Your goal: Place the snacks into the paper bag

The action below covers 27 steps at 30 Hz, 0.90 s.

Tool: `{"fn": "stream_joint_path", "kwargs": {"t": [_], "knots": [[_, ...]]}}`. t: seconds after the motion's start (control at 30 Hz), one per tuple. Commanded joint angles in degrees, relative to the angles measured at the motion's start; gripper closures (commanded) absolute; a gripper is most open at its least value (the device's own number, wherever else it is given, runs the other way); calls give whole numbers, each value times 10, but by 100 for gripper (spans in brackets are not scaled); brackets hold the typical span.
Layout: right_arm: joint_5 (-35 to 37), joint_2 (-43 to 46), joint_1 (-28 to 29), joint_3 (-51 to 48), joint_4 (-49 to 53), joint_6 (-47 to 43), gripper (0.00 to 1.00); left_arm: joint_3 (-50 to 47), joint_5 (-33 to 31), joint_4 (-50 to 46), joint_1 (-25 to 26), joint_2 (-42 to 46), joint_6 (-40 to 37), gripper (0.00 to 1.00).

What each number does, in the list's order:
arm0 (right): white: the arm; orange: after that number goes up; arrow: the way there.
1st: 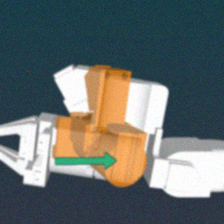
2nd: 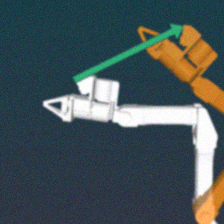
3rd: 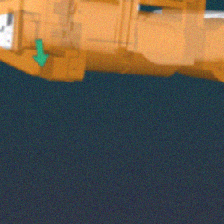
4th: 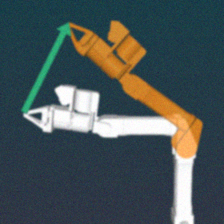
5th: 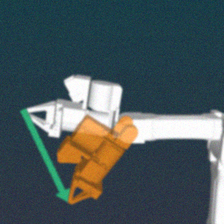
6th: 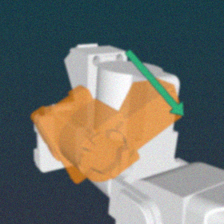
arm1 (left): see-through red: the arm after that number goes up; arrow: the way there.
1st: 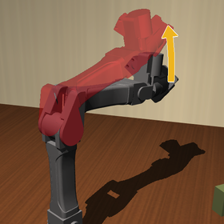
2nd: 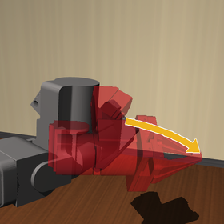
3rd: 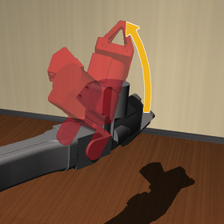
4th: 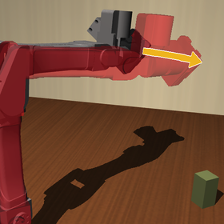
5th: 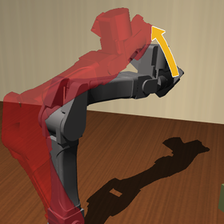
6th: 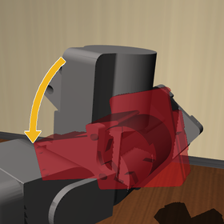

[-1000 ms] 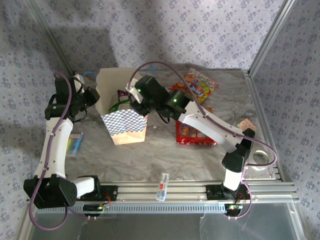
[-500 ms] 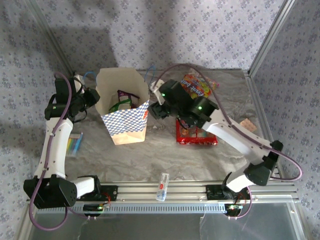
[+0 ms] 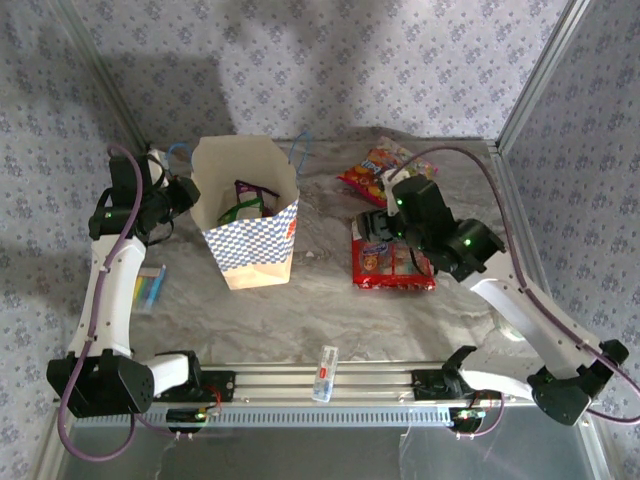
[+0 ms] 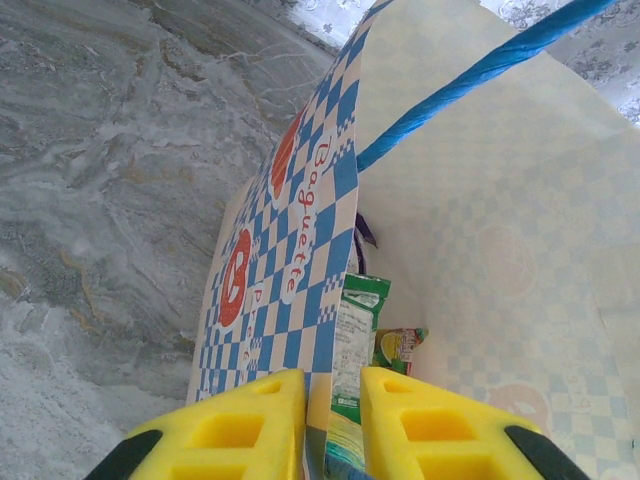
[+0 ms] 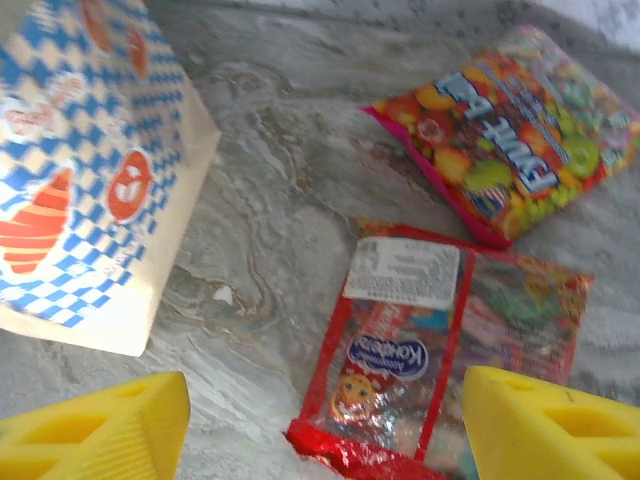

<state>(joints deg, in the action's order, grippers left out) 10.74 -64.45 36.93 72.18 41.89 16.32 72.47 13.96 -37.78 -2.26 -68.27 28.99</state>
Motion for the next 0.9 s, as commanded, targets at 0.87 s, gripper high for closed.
{"fn": "stream_joint_path", "kwargs": {"t": [0.87], "knots": [[-161,32,-292,-212,-34,104,20,13,0,-7,-3,5,8,71]]}}
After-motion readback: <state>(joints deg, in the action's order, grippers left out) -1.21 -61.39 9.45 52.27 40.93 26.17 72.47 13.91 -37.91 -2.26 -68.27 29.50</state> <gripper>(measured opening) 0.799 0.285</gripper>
